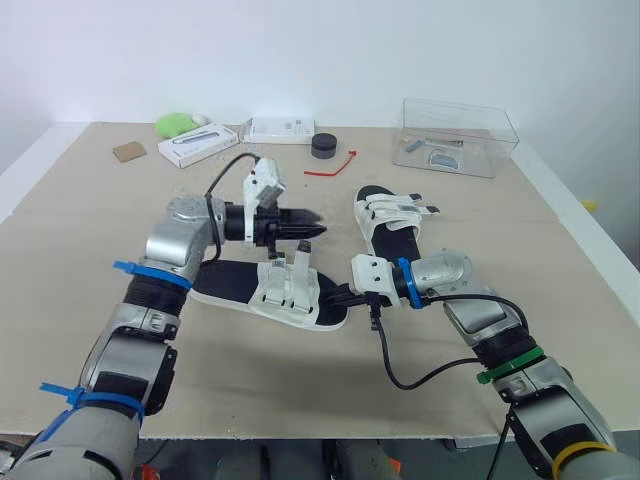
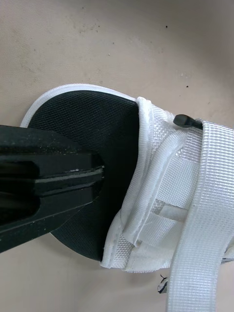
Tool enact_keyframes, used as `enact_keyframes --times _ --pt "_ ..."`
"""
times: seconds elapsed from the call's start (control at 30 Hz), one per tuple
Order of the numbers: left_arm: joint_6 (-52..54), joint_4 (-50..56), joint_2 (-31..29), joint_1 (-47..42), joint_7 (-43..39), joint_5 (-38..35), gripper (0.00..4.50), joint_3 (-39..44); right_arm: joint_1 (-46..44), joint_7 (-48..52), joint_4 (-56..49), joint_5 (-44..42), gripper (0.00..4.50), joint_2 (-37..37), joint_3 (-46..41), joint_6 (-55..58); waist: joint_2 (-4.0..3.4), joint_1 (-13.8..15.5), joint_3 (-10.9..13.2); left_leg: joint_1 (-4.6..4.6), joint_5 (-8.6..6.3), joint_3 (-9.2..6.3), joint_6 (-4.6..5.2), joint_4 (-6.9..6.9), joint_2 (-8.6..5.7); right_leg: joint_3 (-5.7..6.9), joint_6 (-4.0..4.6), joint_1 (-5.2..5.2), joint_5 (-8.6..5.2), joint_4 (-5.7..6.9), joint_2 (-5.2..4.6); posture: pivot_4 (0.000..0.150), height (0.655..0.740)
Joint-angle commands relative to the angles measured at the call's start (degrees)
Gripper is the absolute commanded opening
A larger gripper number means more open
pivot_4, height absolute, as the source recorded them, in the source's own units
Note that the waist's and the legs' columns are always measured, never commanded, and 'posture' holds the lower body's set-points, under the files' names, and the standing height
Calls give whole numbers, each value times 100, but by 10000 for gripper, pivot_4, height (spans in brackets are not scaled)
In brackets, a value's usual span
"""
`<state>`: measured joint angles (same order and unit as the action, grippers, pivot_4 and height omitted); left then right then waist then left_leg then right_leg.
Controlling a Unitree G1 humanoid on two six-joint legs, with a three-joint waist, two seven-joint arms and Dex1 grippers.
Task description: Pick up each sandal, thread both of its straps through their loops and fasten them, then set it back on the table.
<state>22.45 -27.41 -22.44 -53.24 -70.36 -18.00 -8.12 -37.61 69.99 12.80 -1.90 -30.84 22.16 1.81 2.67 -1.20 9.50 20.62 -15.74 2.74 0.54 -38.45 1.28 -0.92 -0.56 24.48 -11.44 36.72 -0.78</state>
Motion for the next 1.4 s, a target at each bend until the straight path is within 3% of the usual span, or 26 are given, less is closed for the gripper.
enact_keyframes --times 0.03,0.4,0.63,0.83,1.0,1.13,1.27,1.37,1.4 --pt "300 -32 -48 -67 -244 49 998 -144 213 -52 329 375 0 -136 176 189 0 -1 0 0 0 1 0 0 0 0 0 0 0 0 0 1500 7400" --pt "-659 -1401 -58 -337 -576 1058 998 -757 200 -87 335 381 0 -154 134 197 0 1 -1 0 0 2 0 0 -3 0 6 0 -3 0 -2 1500 7400" --pt "-1645 -2566 169 -804 597 1614 998 -576 265 -99 269 384 0 -189 118 207 2 6 -2 0 0 -1 0 -2 -3 3 -1 -3 1 0 -6 1500 7400" --pt "-2441 -2952 229 -1275 1577 1439 998 120 248 -104 284 376 0 -214 82 203 5 6 1 4 0 1 1 -3 -6 3 -10 1 5 -1 -11 1500 7400" --pt "-1898 -1613 -10 -962 1195 666 998 802 310 -182 158 241 0 -267 -142 270 5 1 1 8 0 5 0 -2 -6 1 -11 5 6 -4 -11 1500 7400" --pt "-911 469 -564 74 663 50 998 958 478 -332 -157 -254 0 -225 -629 492 1 -9 1 20 -3 12 -6 4 -5 -9 -10 25 5 -4 -12 1500 7400" --pt "-718 1658 -1231 1127 429 -1 998 972 753 -186 -858 -1135 0 -334 -1228 1184 -1 8 4 84 -3 7 -10 -6 -6 -12 24 82 23 10 -22 1500 7400" --pt "-1138 1835 -1636 1731 302 234 0 916 1046 58 -1419 -1741 9619 -595 -1616 1624 -4 21 9 102 -10 -9 -10 -5 -11 -2 30 89 15 5 -45 1500 7400" --pt "-1237 1829 -1709 1850 267 262 0 900 1130 105 -1551 -1919 14704 -670 -1725 1761 -5 22 10 105 -15 -14 -6 -4 -12 3 31 89 11 0 -47 1500 7400"
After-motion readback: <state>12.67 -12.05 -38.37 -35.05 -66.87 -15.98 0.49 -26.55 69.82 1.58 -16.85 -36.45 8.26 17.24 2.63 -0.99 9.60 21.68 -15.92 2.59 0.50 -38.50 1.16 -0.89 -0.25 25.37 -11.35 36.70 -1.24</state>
